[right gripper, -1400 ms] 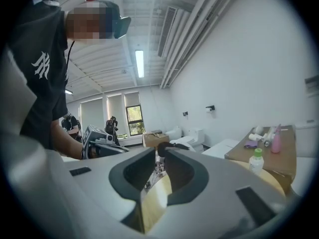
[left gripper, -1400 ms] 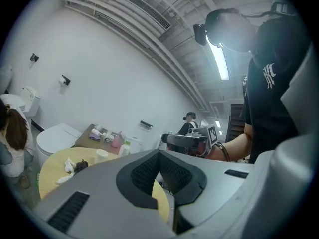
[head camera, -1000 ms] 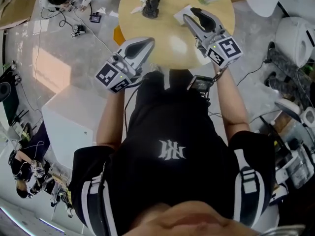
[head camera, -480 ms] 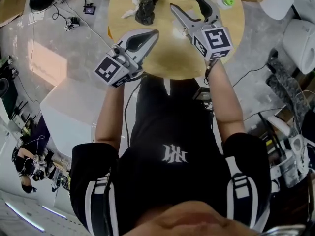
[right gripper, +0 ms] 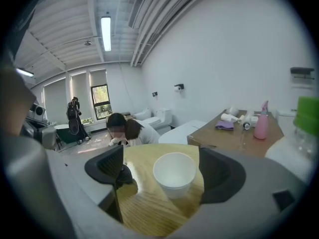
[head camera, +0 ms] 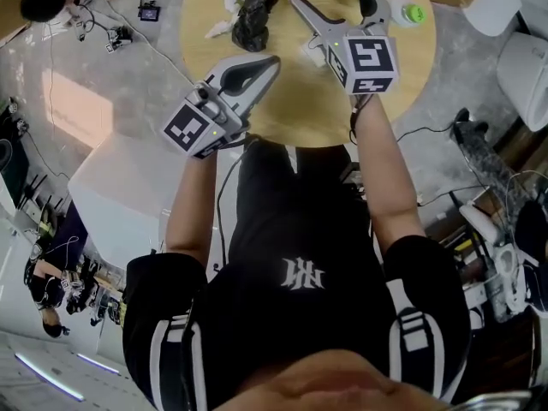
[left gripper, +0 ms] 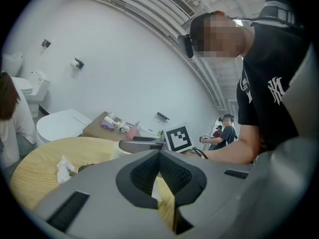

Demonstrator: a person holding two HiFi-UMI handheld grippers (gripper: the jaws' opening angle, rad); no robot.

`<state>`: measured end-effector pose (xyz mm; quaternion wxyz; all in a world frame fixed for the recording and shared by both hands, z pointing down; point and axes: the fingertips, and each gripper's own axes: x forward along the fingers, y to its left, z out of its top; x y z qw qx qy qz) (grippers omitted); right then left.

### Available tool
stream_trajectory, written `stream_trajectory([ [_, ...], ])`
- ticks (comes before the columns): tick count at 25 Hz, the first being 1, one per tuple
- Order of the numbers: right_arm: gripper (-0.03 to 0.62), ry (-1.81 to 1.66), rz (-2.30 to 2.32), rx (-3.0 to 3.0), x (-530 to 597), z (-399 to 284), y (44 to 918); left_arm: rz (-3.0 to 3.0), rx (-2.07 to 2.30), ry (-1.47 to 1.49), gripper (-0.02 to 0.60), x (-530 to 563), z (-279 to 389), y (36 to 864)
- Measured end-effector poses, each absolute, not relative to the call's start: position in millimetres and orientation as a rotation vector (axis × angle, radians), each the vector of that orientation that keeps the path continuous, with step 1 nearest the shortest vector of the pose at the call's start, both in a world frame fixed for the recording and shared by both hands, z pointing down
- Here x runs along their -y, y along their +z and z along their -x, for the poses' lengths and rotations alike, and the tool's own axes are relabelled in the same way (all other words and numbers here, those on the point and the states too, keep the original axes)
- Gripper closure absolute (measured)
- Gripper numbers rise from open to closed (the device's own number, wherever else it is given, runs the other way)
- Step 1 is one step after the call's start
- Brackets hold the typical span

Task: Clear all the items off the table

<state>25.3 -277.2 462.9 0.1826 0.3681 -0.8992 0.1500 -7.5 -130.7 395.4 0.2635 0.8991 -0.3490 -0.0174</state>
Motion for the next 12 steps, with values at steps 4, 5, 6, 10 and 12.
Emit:
stream_trajectory([
  [4,0.114,0.442,-1.063,2.489,284.4,-24.0,482.6,-2.421,0.942,-0.045,0.569,132.2,9.9,402.5],
  [5,0.114,0.446,-1.074,2.474,286.7,-25.1,488.0,-2.417,0.943,-0.045,0.569,132.1,10.5,403.6],
  [6,0.114,0.455,-1.08,2.461,288.6,-25.7,493.3,-2.414,0.943,-0.045,0.569,131.5,10.8,404.5],
  [10,0.114,0.468,-1.046,2.431,290.8,-20.9,511.8,-2.407,0.941,-0.037,0.569,129.6,11.6,409.3],
  [12,0.124,0.458,-1.033,2.409,292.7,-21.1,519.0,-2.404,0.94,-0.036,0.569,129.1,12.1,411.1],
])
